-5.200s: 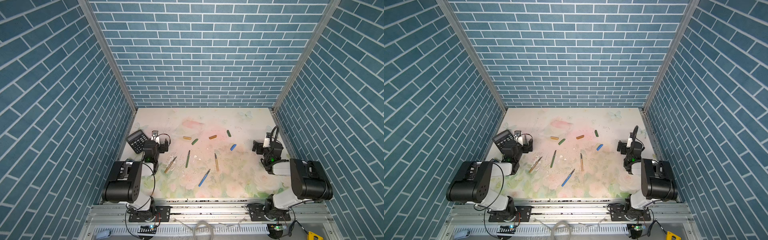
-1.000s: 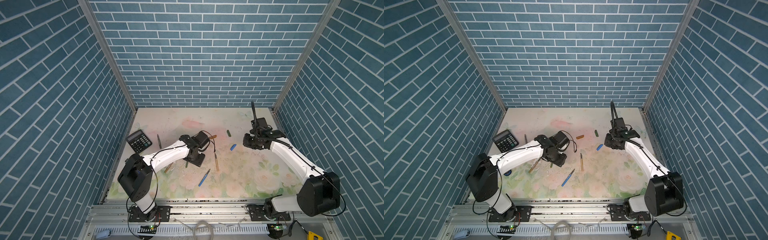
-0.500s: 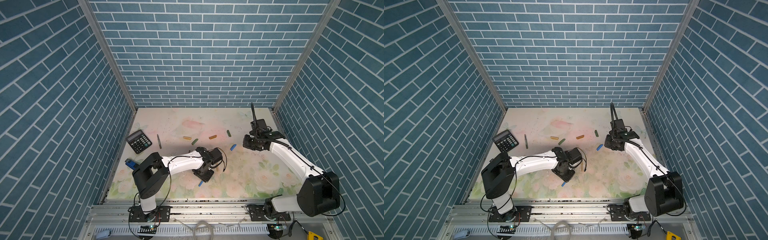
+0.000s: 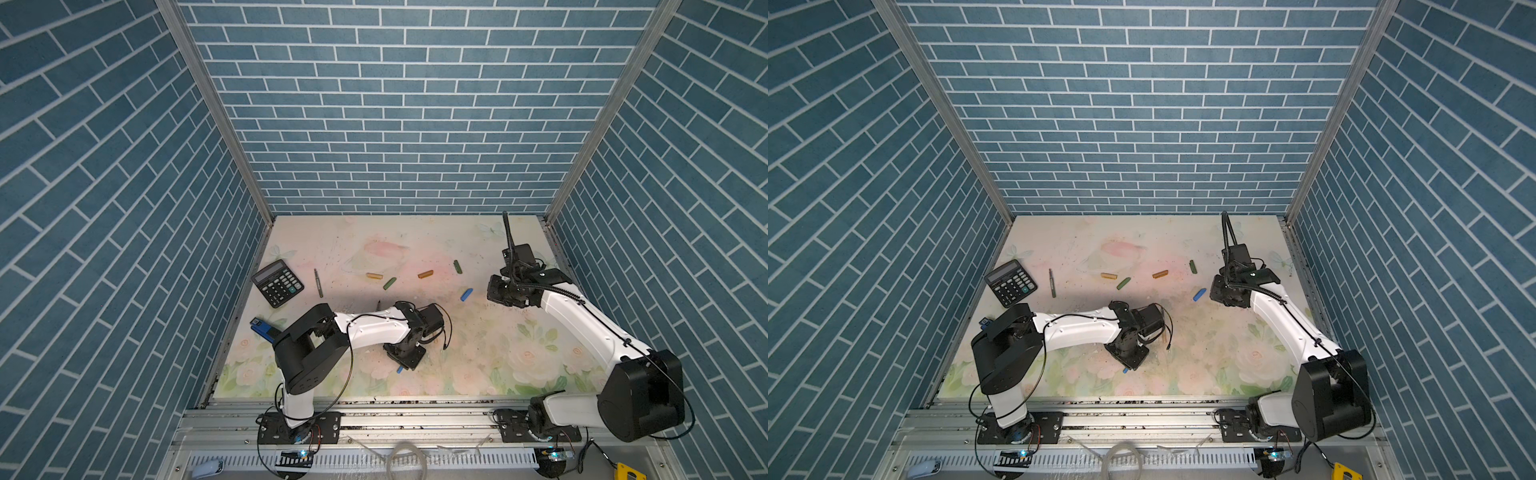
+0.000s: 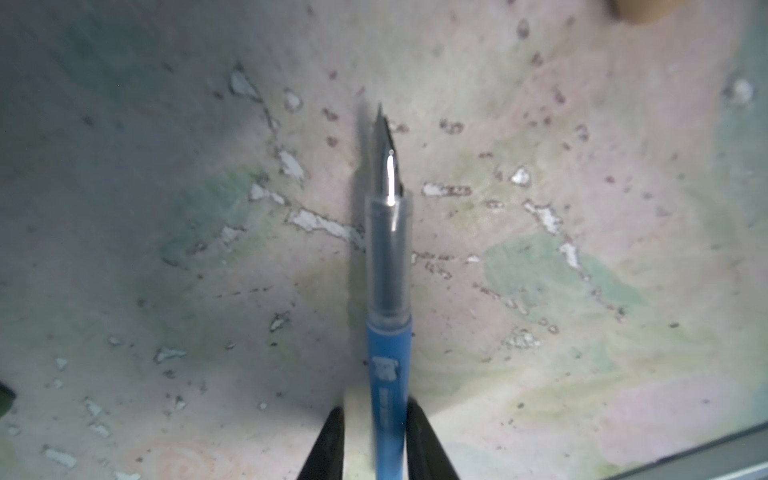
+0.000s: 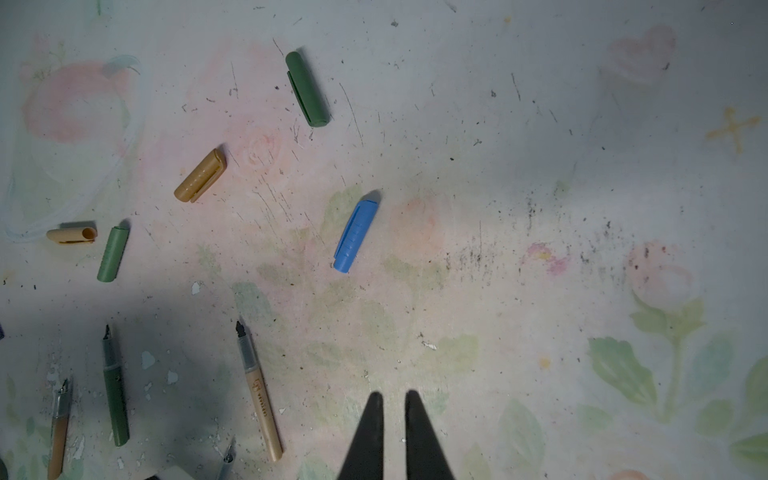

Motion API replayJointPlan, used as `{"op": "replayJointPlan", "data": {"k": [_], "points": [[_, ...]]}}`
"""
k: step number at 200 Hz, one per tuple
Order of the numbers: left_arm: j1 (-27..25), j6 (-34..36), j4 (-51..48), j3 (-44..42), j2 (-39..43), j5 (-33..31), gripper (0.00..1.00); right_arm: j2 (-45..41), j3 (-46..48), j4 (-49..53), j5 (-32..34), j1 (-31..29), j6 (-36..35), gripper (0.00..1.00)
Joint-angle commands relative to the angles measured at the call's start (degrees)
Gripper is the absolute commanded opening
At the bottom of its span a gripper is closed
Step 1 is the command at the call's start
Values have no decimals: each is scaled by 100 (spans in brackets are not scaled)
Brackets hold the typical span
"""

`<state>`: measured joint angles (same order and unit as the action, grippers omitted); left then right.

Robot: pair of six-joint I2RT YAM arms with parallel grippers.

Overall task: Insert the pens into the pen caps
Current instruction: 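Lower the left gripper and grasp the blue pen by its barrel, then lift the blue pen upright with the left gripper while the right gripper approaches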

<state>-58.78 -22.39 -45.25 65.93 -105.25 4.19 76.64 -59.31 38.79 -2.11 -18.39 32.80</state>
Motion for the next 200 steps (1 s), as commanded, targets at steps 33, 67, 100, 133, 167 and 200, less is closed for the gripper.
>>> {"op": "replayJointPlan", "data": {"k": [33,67,100,133,167,200], "points": [[-34,-182,292,-282,-97,-255,15,-338,161,77,110,-37,270,14],[-36,-157,420,-335,156,-365,8,-430,234,63,145,-33,308,14],[-31,-123,752,-555,624,-565,4,-463,257,59,116,-33,342,14],[-37,-48,1110,-664,887,-658,0,-598,348,-20,133,-33,318,14],[-35,-118,1331,-784,1052,-750,0,-536,254,-18,96,-33,282,14],[-33,-48,1717,-1121,1458,-860,0,-489,312,-158,94,-33,306,14]]}}
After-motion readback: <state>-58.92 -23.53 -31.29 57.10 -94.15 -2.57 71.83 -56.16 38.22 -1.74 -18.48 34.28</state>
